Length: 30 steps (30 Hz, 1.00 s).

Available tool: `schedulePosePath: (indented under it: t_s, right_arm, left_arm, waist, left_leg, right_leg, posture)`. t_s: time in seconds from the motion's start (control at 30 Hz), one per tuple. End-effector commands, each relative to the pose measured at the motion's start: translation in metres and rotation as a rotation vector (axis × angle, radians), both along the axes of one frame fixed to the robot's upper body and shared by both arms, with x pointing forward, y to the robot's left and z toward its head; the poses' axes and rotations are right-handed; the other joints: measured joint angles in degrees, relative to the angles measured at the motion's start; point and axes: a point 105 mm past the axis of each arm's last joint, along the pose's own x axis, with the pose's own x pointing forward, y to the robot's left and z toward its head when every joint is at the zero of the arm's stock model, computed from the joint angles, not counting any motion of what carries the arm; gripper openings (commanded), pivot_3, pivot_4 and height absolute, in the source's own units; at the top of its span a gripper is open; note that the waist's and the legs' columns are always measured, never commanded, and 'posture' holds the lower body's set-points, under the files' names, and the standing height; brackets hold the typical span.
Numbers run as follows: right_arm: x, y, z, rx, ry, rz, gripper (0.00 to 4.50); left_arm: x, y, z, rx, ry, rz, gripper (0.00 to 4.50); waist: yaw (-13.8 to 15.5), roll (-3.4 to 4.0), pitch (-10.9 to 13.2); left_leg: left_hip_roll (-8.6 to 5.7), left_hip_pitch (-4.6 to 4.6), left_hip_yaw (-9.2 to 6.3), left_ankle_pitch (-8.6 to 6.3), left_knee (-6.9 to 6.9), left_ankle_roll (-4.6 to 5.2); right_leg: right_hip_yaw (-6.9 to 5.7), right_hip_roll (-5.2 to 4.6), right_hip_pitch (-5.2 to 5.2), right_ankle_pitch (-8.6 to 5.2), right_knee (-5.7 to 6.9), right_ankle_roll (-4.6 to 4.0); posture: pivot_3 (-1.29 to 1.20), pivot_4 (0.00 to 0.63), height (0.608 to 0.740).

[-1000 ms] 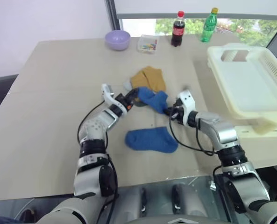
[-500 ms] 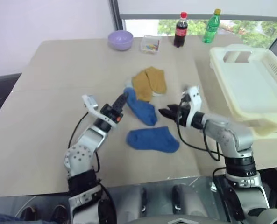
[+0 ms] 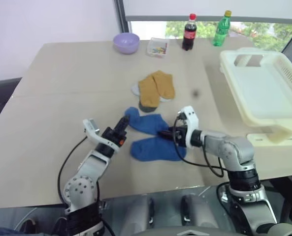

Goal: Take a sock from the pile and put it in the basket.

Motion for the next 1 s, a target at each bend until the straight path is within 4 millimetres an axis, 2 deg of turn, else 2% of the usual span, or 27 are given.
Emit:
schedulePosePath:
  t_s: [0.03,0.13,0.17,0.2,0.33,0.4,0.53,0.63,0.73,0.8,0.93,1.0]
  right_arm:
    - [0.003,-0.001,0.002,0.028,0.019,-0.024,2.24]
    - [0.008,-0.003,0.004,0.039,0.017,-0.052,1.03]
    - [0.009,-0.004,0.005,0.040,0.014,-0.058,0.43]
    - [0.011,-0.004,0.005,0.042,0.010,-0.064,0.04]
    - [0.012,-0.005,0.011,0.050,-0.016,-0.062,0.04]
    - [0.010,-0.007,0.025,0.085,-0.048,-0.054,0.04]
    - [-0.006,-0.018,0.048,0.103,-0.104,0.004,0.04]
    - [-0.015,-0.027,0.053,0.083,-0.112,0.020,0.04]
    - [-0.025,-0.034,0.054,0.057,-0.102,0.043,0.04]
    - [-0.030,-0.035,0.050,0.044,-0.080,0.051,0.04]
    - [-0.023,-0.032,0.028,-0.006,-0.042,0.008,0.04]
    - [-0.022,-0.028,0.026,0.013,-0.033,0.013,0.04]
  left_arm:
    - [-0.004,-0.001,0.007,0.016,-0.042,-0.007,0.00]
    - [-0.004,0.000,0.005,0.037,-0.037,-0.004,0.00]
    - [-0.005,0.000,0.004,0.053,-0.038,-0.007,0.00]
    - [-0.006,0.000,0.003,0.068,-0.041,-0.012,0.00]
    - [-0.010,0.000,0.006,0.083,-0.071,-0.012,0.00]
    - [-0.015,0.001,0.015,0.089,-0.125,-0.003,0.00]
    - [-0.037,-0.001,0.048,0.016,-0.242,-0.013,0.00]
    - [-0.054,-0.002,0.045,0.000,-0.221,-0.019,0.00]
    - [-0.073,-0.003,0.038,-0.008,-0.184,-0.015,0.00]
    - [-0.079,-0.005,0.032,0.021,-0.168,-0.013,0.00]
    - [-0.073,-0.005,0.024,0.037,-0.163,0.026,0.00]
    - [-0.071,-0.006,0.024,0.032,-0.176,0.033,0.00]
  waist:
    - [-0.01,0.00,0.00]
    - [-0.02,0.00,0.00]
    - [-0.03,0.00,0.00]
    - [-0.04,0.00,0.00]
    - [-0.09,0.01,0.00]
    - [-0.07,0.00,0.01]
    - [0.05,0.01,0.01]
    - [-0.06,0.02,0.01]
    - [-0.21,0.02,0.01]
    - [-0.07,0.02,0.01]
    - [0.10,0.03,0.00]
    - [0.01,0.03,0.00]
  left_leg:
    - [0.00,0.00,0.00,0.00,0.00,0.00]
    - [0.00,-0.01,-0.02,0.00,-0.01,0.00]
    - [0.01,-0.01,-0.02,0.00,-0.01,0.00]
    - [0.00,-0.01,-0.02,0.00,-0.01,0.00]
    - [0.01,-0.01,-0.01,0.00,-0.01,0.00]
    - [0.01,-0.03,-0.01,0.00,-0.01,0.00]
    - [0.03,-0.13,-0.06,0.00,-0.01,0.00]
    - [0.02,-0.09,-0.05,-0.02,-0.01,0.02]
    - [0.04,-0.08,-0.06,-0.14,-0.04,0.22]
    - [0.04,-0.08,-0.12,-0.15,-0.06,0.24]
    - [0.03,-0.07,-0.22,-0.16,-0.04,0.25]
    - [0.00,-0.05,-0.16,-0.16,-0.03,0.26]
  right_leg:
    - [0.00,0.00,0.00,0.00,0.00,0.00]
    - [-0.03,0.01,-0.01,0.00,0.00,0.00]
    - [-0.03,0.02,-0.01,0.00,0.00,0.00]
    - [-0.03,0.02,-0.01,0.00,0.00,0.00]
    - [-0.02,0.03,-0.01,0.00,0.00,0.00]
    - [-0.01,0.03,-0.02,0.00,-0.01,0.00]
    - [-0.05,-0.05,-0.08,0.00,-0.04,0.00]
    - [0.00,-0.11,-0.04,0.00,-0.07,-0.01]
    - [0.08,-0.12,-0.05,-0.03,-0.07,-0.06]
    - [0.08,-0.12,-0.05,-0.13,-0.08,-0.23]
    - [-0.08,-0.10,0.02,-0.17,-0.10,-0.28]
    - [-0.12,-0.09,0.03,-0.17,-0.11,-0.28]
  posture:
    - [0.00,0.150,0.740]
    - [0.00,0.150,0.740]
    - [0.00,0.150,0.740]
    - [0.00,0.150,0.740]
    - [0.00,0.150,0.740]
    - [0.00,0.150,0.740]
    - [0.00,0.150,0.740]
    - [0.00,0.150,0.740]
    - [0.00,0.150,0.740]
    - [0.00,0.150,0.740]
    - [0.00,0.150,0.740]
    - [0.00,0.150,0.740]
